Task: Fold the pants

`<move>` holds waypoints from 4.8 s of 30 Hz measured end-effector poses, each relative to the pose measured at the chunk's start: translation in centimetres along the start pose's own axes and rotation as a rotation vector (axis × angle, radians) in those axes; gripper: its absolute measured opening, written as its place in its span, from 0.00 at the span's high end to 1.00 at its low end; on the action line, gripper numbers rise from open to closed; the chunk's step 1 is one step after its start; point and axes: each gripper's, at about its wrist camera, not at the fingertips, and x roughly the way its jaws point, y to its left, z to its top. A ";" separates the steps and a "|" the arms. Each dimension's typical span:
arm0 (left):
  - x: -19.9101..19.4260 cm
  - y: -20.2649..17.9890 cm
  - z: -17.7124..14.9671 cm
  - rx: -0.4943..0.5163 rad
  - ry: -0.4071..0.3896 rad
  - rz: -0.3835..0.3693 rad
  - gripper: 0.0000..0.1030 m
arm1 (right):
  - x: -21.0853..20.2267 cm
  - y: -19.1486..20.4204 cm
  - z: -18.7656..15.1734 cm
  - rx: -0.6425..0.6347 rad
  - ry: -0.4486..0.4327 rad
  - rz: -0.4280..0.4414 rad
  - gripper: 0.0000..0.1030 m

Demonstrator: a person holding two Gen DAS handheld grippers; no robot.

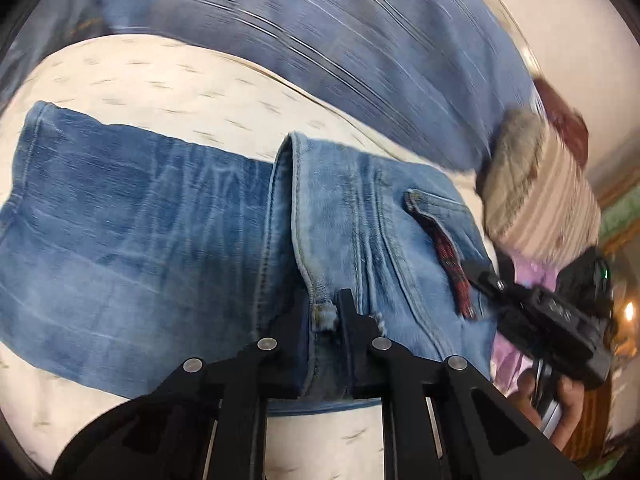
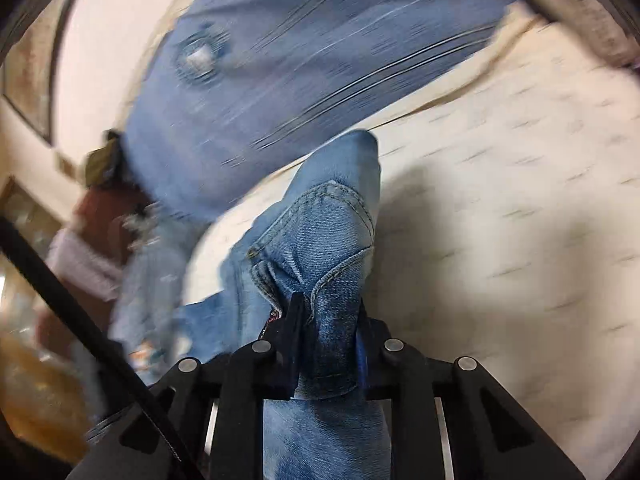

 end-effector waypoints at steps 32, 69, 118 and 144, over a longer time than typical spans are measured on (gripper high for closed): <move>-6.8 16.2 -1.5 -0.544 -0.177 0.148 0.51 | 4.1 11.8 -10.9 -0.310 0.072 0.122 0.31; -4.7 1.9 -5.2 0.114 -0.305 0.507 0.90 | 23.6 27.2 -6.7 -0.630 0.836 -0.009 0.57; -5.4 -11.0 -8.3 0.513 -0.171 -0.076 0.47 | -3.7 -0.9 6.0 -0.038 -0.030 0.208 0.46; -3.8 -6.7 -5.4 0.435 -0.026 -0.023 0.47 | -2.8 -2.2 4.9 0.011 -0.016 0.021 0.53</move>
